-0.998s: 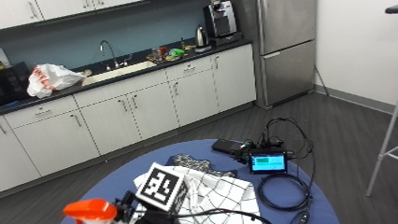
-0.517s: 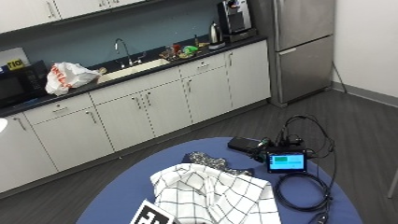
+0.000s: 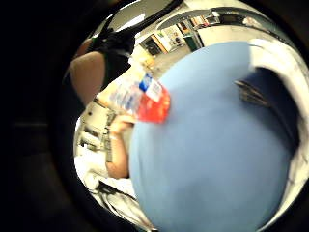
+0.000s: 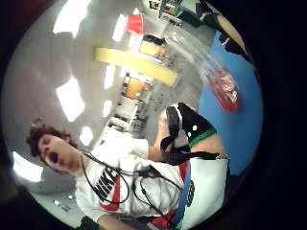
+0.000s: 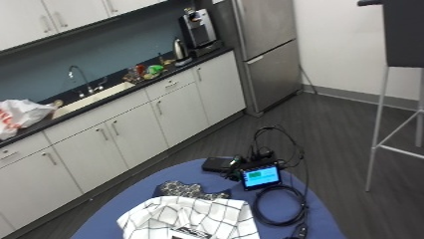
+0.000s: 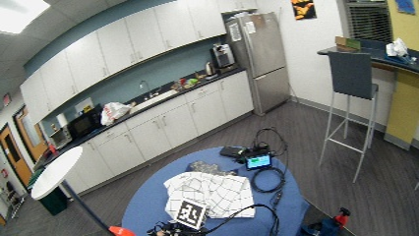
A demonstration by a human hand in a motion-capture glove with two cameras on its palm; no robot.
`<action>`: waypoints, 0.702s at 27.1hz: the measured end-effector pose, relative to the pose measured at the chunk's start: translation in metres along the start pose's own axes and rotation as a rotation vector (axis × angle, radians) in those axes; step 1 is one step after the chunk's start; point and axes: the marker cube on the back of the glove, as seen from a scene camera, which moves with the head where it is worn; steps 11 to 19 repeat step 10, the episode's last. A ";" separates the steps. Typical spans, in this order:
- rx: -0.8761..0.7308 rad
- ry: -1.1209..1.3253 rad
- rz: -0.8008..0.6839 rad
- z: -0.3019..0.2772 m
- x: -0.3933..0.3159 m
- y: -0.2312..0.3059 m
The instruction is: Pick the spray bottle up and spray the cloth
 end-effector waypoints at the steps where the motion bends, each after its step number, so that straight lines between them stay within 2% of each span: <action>1: -0.029 0.045 -0.008 -0.001 -0.005 0.011; 4: -0.071 0.228 -0.048 -0.011 -0.016 0.046; 9: -0.016 0.483 -0.078 -0.036 -0.013 0.106; 19: -0.009 0.503 -0.074 -0.037 -0.012 0.111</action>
